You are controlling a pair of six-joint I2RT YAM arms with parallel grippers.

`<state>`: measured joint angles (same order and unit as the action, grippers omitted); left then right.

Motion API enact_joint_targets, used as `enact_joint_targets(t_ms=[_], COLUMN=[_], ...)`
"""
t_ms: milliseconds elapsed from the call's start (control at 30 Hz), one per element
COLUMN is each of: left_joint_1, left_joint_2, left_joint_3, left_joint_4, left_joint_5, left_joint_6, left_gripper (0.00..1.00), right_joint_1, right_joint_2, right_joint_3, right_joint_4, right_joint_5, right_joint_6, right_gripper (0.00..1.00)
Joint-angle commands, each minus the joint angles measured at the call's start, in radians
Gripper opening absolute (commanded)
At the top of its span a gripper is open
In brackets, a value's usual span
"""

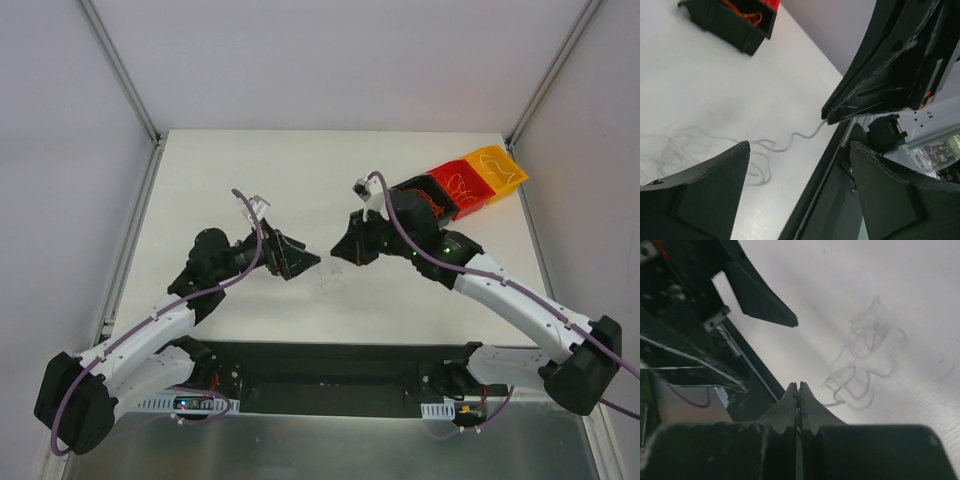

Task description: Untangle the cables

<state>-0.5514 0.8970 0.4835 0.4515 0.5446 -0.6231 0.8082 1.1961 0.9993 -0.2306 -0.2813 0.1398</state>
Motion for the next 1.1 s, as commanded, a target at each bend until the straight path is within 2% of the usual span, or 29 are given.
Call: enact_joint_targets(t_ms=[0, 100, 267, 467, 600, 833, 967, 1067], left_joint_1=[-0.010, -0.012, -0.036, -0.068, -0.067, -0.067, -0.067, -0.067], left_joint_2=[-0.003, 0.046, 0.155, 0.262, 0.304, 0.356, 0.370, 0.379], left_joint_3=[0.047, 0.095, 0.141, 0.197, 0.231, 0.178, 0.145, 0.132], left_joint_4=[0.182, 0.211, 0.354, 0.383, 0.331, 0.291, 0.303, 0.308], left_joint_5=[0.052, 0.113, 0.195, 0.118, 0.074, 0.011, 0.002, 0.008], left_joint_6=[0.120, 0.149, 0.114, 0.115, 0.138, 0.154, 0.151, 0.149], left_gripper=[0.81, 0.82, 0.82, 0.82, 0.73, 0.69, 0.68, 0.75], right_joint_1=[-0.036, -0.056, -0.061, -0.061, -0.061, -0.063, -0.064, -0.063], right_joint_2=[-0.036, -0.030, 0.008, 0.056, 0.065, 0.092, 0.125, 0.149], right_joint_3=[0.156, 0.234, 0.324, 0.380, 0.432, 0.648, 0.763, 0.841], right_joint_4=[-0.085, -0.064, -0.006, 0.033, 0.036, -0.004, -0.045, -0.067], right_joint_5=[-0.099, -0.142, -0.194, -0.239, -0.243, -0.239, -0.230, -0.223], right_joint_6=[0.070, 0.124, 0.205, 0.265, 0.284, 0.279, 0.264, 0.250], right_gripper=[0.00, 0.00, 0.00, 0.00, 0.00, 0.00, 0.00, 0.00])
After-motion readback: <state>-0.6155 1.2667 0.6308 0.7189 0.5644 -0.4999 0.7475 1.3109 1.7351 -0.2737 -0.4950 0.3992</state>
